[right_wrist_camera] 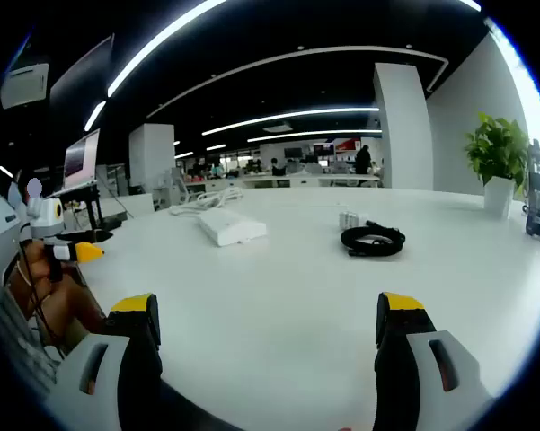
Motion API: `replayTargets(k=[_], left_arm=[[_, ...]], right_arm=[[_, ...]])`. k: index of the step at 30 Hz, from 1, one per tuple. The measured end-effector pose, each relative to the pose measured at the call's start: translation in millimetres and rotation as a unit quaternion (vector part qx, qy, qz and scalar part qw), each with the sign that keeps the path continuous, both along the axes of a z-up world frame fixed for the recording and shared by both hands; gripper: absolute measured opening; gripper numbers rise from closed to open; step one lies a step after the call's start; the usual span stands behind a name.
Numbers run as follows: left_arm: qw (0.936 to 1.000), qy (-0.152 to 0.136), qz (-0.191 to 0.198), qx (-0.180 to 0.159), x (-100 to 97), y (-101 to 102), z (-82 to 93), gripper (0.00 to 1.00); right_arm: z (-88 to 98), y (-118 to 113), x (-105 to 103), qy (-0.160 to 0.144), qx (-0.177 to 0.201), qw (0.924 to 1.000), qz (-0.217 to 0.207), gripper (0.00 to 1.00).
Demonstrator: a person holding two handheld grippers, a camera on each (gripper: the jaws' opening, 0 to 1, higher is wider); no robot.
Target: Straighten the power strip on the desk, plug the charger into it
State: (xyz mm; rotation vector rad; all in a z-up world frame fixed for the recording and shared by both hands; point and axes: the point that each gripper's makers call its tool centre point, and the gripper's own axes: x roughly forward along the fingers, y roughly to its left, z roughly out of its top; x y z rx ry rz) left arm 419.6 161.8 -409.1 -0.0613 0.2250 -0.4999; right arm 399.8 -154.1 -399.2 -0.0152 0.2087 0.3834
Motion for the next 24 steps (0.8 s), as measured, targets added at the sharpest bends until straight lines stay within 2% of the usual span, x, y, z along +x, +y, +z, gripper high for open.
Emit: replayTargets(k=[24], left_arm=[[0.9999,0.0,-0.007,0.009,-0.3,-2.1,-0.5,0.99]], right_arm=[[-2.2,7.3,-0.9,0.006,-0.002,1.0,0.006,1.0]])
